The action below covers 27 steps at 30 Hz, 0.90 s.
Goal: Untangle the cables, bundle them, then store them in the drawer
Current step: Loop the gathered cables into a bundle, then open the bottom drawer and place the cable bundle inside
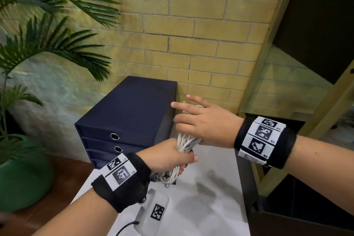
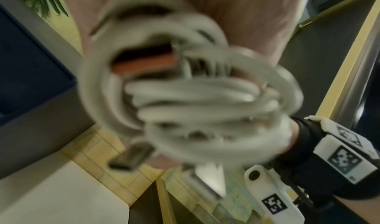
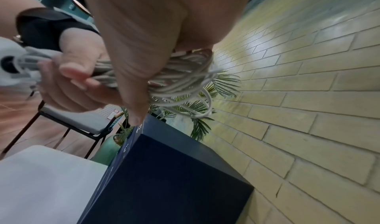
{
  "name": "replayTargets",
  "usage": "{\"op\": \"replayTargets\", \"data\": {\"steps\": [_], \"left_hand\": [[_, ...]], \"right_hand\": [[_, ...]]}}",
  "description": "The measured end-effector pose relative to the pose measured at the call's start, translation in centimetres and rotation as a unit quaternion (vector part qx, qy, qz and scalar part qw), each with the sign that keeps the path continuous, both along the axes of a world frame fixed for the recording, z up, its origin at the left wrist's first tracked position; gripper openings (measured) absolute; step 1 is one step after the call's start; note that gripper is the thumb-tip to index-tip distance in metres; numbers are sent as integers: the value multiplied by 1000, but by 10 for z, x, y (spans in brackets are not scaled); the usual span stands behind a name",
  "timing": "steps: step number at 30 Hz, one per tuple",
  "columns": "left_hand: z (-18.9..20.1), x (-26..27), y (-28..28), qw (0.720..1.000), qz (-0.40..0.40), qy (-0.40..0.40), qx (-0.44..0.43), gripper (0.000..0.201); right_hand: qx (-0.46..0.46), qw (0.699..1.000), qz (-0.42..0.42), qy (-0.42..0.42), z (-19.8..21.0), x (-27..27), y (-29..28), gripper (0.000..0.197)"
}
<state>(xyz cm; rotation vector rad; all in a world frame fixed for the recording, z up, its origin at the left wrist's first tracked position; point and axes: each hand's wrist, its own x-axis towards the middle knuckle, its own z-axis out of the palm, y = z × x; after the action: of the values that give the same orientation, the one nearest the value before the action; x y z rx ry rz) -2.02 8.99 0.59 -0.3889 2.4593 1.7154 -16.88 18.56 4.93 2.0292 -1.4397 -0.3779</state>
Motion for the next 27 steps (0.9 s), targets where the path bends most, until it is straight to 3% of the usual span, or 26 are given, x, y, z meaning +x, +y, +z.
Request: {"op": "replayTargets", "data": {"steps": [4, 11, 14, 18, 20, 23, 27], "left_hand": [[3, 0, 1, 1000, -6, -6, -4, 35], [12, -6, 2, 999, 35, 25, 22, 3], [16, -9, -7, 997, 70, 19, 5, 22], [20, -9, -18, 990, 115, 45, -68, 14], [18, -8, -23, 984, 151, 86, -46, 25], [14, -5, -31, 965, 207, 144, 73, 48], [4, -5, -33, 956, 224, 138, 131, 83]], "right_hand": [[23, 998, -5, -57, 0, -2, 1, 33], [4, 991, -57, -117, -2, -18, 5, 30], [-11, 983, -105, -148, -2, -26, 8, 33], [-6, 964, -187, -186, -4, -26, 10, 24], [8, 943, -239, -231, -5, -27, 10, 16], [-21, 900, -295, -321, -10, -32, 14, 16], [-92, 787, -329, -514, -23, -32, 14, 17]]}}
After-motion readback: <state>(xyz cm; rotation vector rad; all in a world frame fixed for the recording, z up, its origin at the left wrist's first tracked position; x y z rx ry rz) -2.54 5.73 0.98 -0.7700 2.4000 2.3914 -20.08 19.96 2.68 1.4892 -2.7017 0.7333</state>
